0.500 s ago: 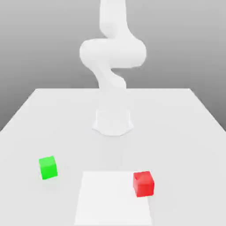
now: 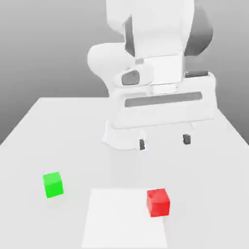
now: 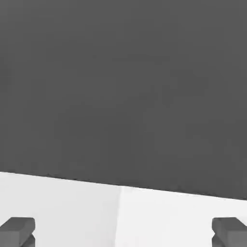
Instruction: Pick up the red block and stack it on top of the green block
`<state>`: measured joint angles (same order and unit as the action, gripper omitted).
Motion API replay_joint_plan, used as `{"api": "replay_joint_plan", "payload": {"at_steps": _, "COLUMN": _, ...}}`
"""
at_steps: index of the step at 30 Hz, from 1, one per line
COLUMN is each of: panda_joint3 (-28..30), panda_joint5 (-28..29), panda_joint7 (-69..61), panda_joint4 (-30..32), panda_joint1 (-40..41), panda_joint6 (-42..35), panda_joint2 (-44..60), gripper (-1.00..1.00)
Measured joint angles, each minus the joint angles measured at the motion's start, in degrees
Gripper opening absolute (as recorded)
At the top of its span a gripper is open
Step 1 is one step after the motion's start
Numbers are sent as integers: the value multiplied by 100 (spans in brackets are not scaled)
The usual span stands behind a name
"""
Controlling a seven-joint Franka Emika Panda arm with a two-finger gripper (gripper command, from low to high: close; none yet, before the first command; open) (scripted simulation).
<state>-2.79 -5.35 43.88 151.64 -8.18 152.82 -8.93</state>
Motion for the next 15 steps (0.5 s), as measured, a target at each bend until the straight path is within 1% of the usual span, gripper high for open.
{"api": "replay_joint_plan", "payload": {"at_steps": 2, "panda_joint3": -76, "panda_joint5": 142, "panda_joint7": 124, "panda_joint4": 227, "panda_joint1": -37, "panda_joint6": 245, "panda_joint2": 410, "gripper": 0}}
{"api": "replay_joint_plan", "payload": {"at_steps": 5, "panda_joint3": -95, "panda_joint5": 497, "panda_joint7": 405, "panda_joint4": 508, "panda_joint1": -142, "panda_joint6": 632, "panda_joint2": 1018, "gripper": 0}}
{"api": "replay_joint_plan", "payload": {"at_steps": 11, "panda_joint3": 109, "panda_joint5": 766, "panda_joint7": 605, "panda_joint4": 410, "panda_joint1": -281, "panda_joint6": 1658, "panda_joint2": 2256, "gripper": 0}}
{"api": "replay_joint_plan", "payload": {"at_steps": 12, "panda_joint3": 124, "panda_joint5": 777, "panda_joint7": 615, "panda_joint4": 395, "panda_joint1": -293, "panda_joint6": 1755, "panda_joint2": 2370, "gripper": -100}}
{"api": "replay_joint_plan", "payload": {"at_steps": 15, "panda_joint3": 123, "panda_joint5": 783, "panda_joint7": 621, "panda_joint4": 395, "panda_joint1": -292, "panda_joint6": 1756, "panda_joint2": 2370, "gripper": -100}}
